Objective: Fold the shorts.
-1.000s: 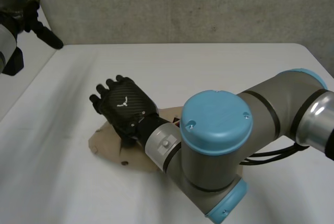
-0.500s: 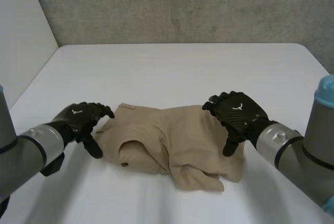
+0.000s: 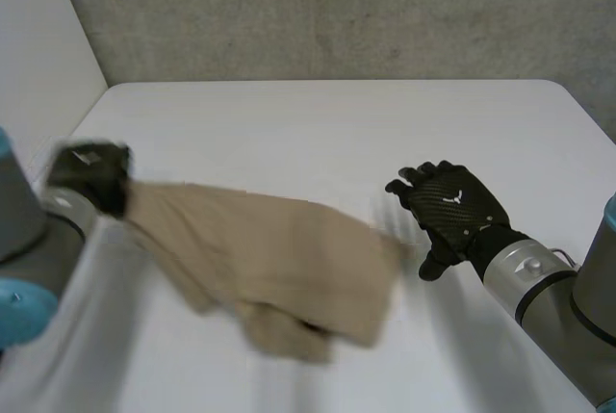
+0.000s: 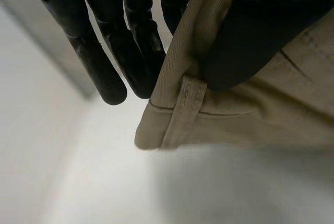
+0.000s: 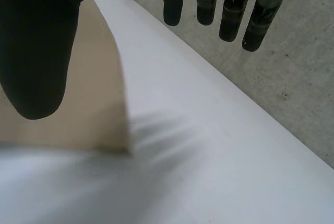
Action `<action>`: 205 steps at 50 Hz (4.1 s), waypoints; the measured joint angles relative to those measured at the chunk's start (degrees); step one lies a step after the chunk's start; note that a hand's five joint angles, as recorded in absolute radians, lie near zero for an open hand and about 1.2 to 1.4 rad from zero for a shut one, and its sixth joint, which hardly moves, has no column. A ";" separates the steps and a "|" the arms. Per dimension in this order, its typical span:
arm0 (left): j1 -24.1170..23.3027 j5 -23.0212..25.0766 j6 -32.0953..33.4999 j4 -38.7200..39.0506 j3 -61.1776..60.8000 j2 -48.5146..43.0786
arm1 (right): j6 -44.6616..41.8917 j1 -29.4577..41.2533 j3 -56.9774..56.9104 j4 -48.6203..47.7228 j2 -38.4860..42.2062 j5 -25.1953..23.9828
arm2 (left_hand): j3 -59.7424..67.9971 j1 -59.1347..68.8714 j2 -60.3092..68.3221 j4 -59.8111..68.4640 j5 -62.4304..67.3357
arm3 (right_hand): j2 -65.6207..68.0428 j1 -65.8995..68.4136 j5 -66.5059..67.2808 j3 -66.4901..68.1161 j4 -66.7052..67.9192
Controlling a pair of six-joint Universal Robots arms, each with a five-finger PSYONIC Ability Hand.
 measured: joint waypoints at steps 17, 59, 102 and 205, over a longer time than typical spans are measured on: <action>0.67 -2.66 15.99 20.08 8.36 9.70 | 0.00 -0.02 0.48 0.00 0.12 -0.05 | 1.82 0.21 0.86 0.01 0.00 | 0.00 0.00 0.00 0.00 0.00; -41.05 -7.42 13.76 17.89 9.37 -12.07 | 0.87 -13.85 -4.31 3.33 -2.72 2.57 | -54.39 -51.07 -55.21 -56.27 -52.60 | 0.00 0.00 0.00 0.00 0.00; -4.80 12.34 -1.68 -12.83 -13.17 10.44 | -21.46 -1.21 -0.45 11.65 6.96 -6.90 | -42.34 -38.82 -42.57 -43.59 -39.88 | 18.13 14.62 15.55 19.08 17.70; -9.79 1.73 -7.08 -4.75 26.98 -18.16 | -7.45 4.24 -47.55 7.06 26.46 10.76 | -0.15 -0.28 -0.10 -0.91 -0.02 | 52.81 42.86 49.27 53.89 53.04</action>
